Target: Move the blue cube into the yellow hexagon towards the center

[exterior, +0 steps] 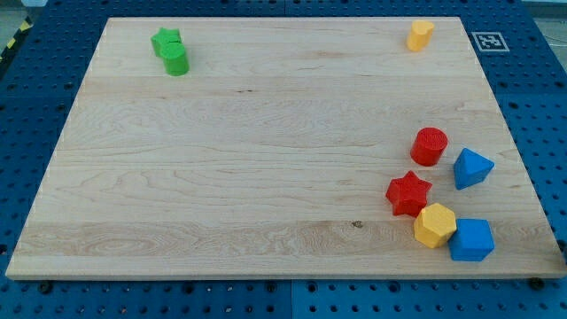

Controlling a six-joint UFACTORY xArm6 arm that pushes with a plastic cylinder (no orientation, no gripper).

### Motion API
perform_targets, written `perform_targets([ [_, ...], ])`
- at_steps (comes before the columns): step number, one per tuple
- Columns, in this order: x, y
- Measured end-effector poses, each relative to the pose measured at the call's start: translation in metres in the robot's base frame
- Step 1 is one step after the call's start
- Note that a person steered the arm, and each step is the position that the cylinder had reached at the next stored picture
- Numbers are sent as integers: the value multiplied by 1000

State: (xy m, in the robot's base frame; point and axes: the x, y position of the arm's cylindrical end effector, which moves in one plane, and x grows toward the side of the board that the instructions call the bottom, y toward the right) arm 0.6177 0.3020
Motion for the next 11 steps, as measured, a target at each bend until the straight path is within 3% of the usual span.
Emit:
perform_targets([
  [2,-1,-57],
  [4,-1,-157],
  [5,-1,-157],
  [8,-69,-161],
  [9,-71,-176],
  [11,-77,-262],
])
